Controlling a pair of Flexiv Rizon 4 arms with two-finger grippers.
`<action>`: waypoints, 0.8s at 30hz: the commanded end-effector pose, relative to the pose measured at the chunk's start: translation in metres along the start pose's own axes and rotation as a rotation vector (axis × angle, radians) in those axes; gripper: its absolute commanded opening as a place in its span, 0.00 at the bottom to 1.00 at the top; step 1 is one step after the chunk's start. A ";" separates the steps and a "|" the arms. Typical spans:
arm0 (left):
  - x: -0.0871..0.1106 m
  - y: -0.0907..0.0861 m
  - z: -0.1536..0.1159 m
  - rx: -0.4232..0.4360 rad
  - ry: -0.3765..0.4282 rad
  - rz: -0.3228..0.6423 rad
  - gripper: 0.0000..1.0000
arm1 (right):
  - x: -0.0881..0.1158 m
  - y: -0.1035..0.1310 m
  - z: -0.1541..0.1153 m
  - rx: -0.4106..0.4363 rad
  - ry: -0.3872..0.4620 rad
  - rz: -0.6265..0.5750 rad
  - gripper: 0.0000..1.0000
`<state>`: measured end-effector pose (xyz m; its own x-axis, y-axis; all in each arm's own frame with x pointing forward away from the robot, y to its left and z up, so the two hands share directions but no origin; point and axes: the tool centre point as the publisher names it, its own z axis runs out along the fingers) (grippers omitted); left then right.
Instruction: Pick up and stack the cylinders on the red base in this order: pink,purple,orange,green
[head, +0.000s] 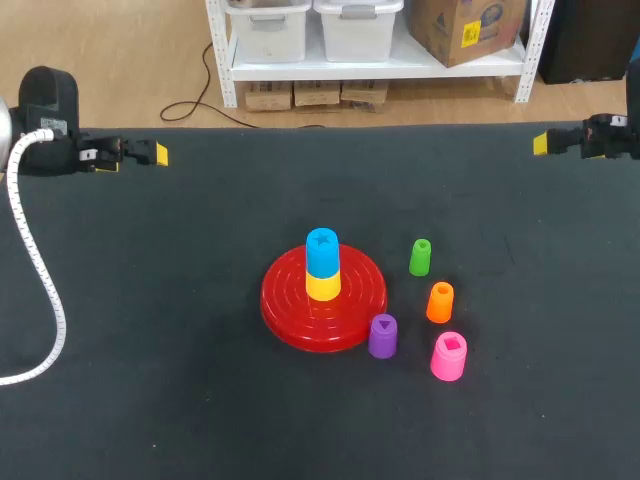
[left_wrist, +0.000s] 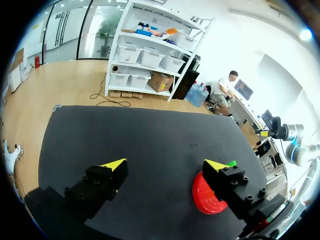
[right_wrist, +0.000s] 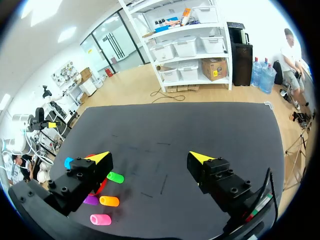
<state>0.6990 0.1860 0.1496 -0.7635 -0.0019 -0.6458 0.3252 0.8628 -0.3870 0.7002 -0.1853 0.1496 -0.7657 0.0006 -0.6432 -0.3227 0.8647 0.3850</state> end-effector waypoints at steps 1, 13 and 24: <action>-0.003 -0.008 -0.003 0.030 0.020 0.083 1.00 | 0.000 0.000 0.000 -0.002 0.000 0.000 1.00; 0.024 -0.053 -0.023 0.359 -0.009 0.611 1.00 | 0.000 0.000 0.000 -0.002 0.000 0.000 1.00; 0.053 -0.078 -0.035 0.581 -0.049 0.812 1.00 | 0.000 0.000 0.000 -0.002 0.000 0.000 1.00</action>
<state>0.6198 0.1276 0.1651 -0.3780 0.5192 -0.7665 0.8625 0.4983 -0.0878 0.7003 -0.1853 0.1496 -0.7657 0.0006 -0.6432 -0.3226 0.8647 0.3849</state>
